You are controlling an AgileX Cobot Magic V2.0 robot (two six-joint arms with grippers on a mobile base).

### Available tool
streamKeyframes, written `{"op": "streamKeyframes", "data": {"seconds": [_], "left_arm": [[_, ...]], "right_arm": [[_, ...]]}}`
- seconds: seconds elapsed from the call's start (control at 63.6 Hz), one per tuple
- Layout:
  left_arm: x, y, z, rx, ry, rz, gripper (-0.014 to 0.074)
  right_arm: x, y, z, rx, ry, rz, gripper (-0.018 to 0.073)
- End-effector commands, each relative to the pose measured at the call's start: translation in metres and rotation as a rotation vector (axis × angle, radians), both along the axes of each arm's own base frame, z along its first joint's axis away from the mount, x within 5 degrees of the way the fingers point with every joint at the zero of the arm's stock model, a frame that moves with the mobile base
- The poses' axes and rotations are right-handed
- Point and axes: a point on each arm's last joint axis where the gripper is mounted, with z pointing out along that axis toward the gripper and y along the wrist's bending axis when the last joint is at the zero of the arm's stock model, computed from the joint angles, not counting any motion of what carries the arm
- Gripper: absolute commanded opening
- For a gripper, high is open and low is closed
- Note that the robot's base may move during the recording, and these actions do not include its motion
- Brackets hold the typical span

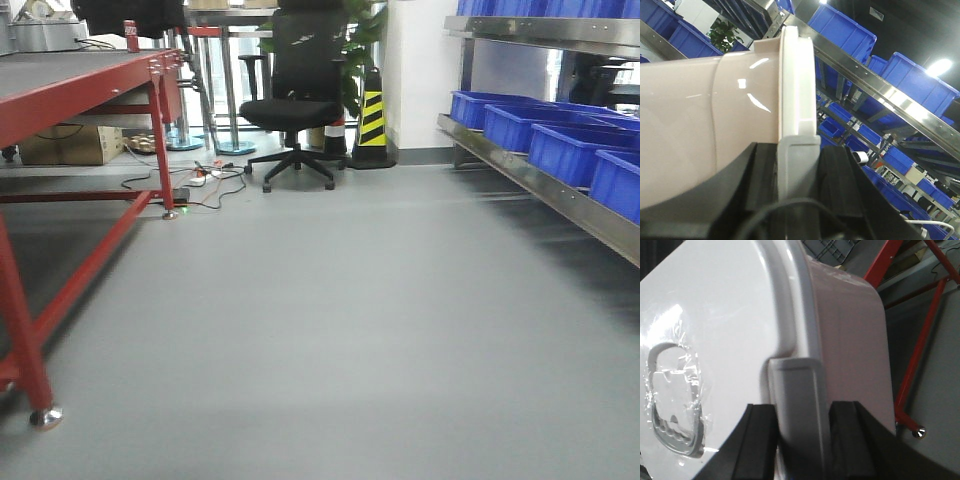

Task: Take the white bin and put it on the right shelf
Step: 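Hold the bin with both grippers while driving to the blue-crate shelf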

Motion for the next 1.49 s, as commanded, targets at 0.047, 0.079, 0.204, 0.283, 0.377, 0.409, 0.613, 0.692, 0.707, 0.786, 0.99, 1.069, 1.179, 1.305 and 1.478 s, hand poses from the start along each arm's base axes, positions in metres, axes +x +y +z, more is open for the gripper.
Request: {"op": "streamKeyframes", "data": {"seconds": [0.047,0.079,0.204,0.283,0.377,0.409,0.613,0.692,0.707,0.786,0.99,1.069,1.179,1.305,1.478], "left_arm": [[-0.0394,-0.0114,0.0293,-0.051,-0.127,-0.21,-0.0126],[-0.0394,-0.0114,0.0293,-0.051,-0.127,-0.21,-0.0126],[-0.0394,-0.0114,0.0293,-0.051,-0.127,-0.21,-0.0126],[-0.0394,-0.0114,0.0293,-0.051,-0.127,-0.21,-0.0126],[-0.0394,-0.0114,0.0293,-0.051,-0.127,-0.21,-0.0126],[-0.0394,-0.0114,0.0293,-0.051,-0.127,-0.21,-0.0126],[-0.0394,-0.0114,0.0293,-0.051,-0.127,-0.21,-0.0126],[-0.0394,-0.0114,0.0293,-0.051,-0.127,-0.21,-0.0126],[-0.0394,-0.0114,0.0293,-0.051,-0.127,-0.21,-0.0126],[-0.0394,-0.0114,0.0293,-0.051,-0.127,-0.21,-0.0126],[-0.0394,-0.0114,0.0293,-0.051,-0.127,-0.21,-0.0126],[-0.0394,-0.0114,0.0293,-0.051,-0.127,-0.21,-0.0126],[-0.0394,-0.0114,0.0293,-0.051,-0.127,-0.21,-0.0126],[-0.0394,-0.0114,0.0293,-0.051,-0.127,-0.21,-0.0126],[-0.0394,-0.0114,0.0293,-0.051,-0.127,-0.21,-0.0126]], "right_arm": [[-0.0173,0.0062,0.0395,0.175,-0.13,0.053,0.0093],[-0.0173,0.0062,0.0395,0.175,-0.13,0.053,0.0093],[-0.0173,0.0062,0.0395,0.175,-0.13,0.053,0.0093],[-0.0173,0.0062,0.0395,0.175,-0.13,0.053,0.0093],[-0.0173,0.0062,0.0395,0.175,-0.13,0.053,0.0093],[-0.0173,0.0062,0.0395,0.175,-0.13,0.053,0.0093],[-0.0173,0.0062,0.0395,0.175,-0.13,0.053,0.0093],[-0.0173,0.0062,0.0395,0.175,-0.13,0.053,0.0093],[-0.0173,0.0062,0.0395,0.175,-0.13,0.053,0.0093],[-0.0173,0.0062,0.0395,0.175,-0.13,0.053,0.0093],[-0.0167,0.0058,0.0393,0.175,-0.128,0.045,0.0093],[-0.0167,0.0058,0.0393,0.175,-0.128,0.045,0.0093],[-0.0167,0.0058,0.0393,0.175,-0.128,0.045,0.0093],[-0.0167,0.0058,0.0393,0.175,-0.128,0.045,0.0093],[-0.0167,0.0058,0.0393,0.175,-0.128,0.045,0.0093]]}}
